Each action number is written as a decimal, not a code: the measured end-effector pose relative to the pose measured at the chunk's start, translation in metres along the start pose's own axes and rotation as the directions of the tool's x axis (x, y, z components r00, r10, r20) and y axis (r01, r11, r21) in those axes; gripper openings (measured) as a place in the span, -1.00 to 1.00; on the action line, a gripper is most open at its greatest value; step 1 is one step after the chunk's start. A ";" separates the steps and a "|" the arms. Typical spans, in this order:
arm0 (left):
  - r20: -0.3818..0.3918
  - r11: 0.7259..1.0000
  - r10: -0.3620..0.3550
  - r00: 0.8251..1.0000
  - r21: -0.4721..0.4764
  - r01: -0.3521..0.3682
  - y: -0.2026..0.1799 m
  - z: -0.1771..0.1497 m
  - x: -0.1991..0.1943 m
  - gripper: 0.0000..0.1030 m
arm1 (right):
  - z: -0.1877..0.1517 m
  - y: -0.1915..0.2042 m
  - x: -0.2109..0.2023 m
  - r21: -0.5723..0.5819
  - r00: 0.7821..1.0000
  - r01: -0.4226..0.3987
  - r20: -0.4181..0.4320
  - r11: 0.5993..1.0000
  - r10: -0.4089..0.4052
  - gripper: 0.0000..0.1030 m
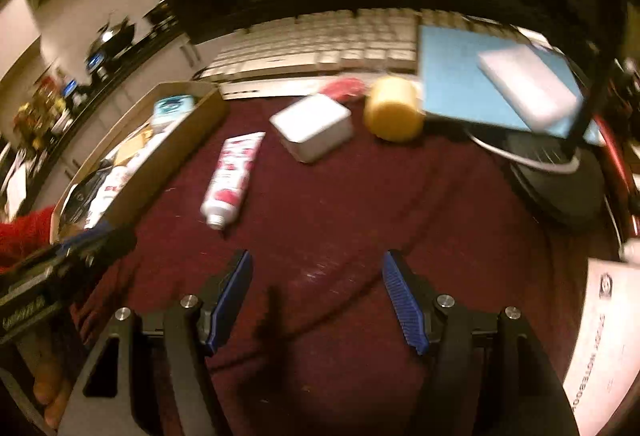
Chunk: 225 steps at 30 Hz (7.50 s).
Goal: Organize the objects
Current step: 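Grasp the pink rose cream tube on the cloth with the left tool, then lift the rose cream tube with the left tool while the right tool reaches toward the white box, then grasp the white square charger with the right tool while the left tool holds the rose tube, then carry the rose tube and charger over the tray with both tools, then open both tools to drop the rose tube and charger into the tray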
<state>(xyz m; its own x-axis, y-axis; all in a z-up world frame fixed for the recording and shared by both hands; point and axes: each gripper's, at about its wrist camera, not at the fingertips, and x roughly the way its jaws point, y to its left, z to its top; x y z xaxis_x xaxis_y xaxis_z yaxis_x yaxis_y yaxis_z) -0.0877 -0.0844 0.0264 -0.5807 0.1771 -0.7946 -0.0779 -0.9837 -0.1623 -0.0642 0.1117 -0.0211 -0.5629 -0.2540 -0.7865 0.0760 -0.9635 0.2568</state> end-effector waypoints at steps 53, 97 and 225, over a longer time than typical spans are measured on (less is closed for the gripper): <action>0.026 0.999 0.043 0.999 0.004 -0.043 0.040 -0.069 -0.022 -0.39 | 0.105 0.032 0.086 0.229 0.988 0.156 -0.057 0.961 -0.147 0.35; 0.031 0.996 0.071 0.997 0.058 -0.073 0.015 -0.081 -0.026 -0.39 | -0.027 0.044 -0.004 -0.048 0.999 -0.026 0.042 0.999 0.028 0.06; 0.221 0.955 -0.016 0.975 -0.285 0.080 0.151 0.006 -0.085 0.03 | 0.102 0.176 0.042 -0.306 0.962 -0.262 -0.004 0.915 0.274 0.21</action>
<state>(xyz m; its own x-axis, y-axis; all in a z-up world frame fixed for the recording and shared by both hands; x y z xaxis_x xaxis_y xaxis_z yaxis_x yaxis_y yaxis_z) -0.0542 -0.2479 0.0731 -0.7440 0.1810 -0.6432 0.1098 -0.9164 -0.3849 -0.1586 -0.0595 0.0488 -0.5176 -0.5083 -0.6883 0.4688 -0.8414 0.2688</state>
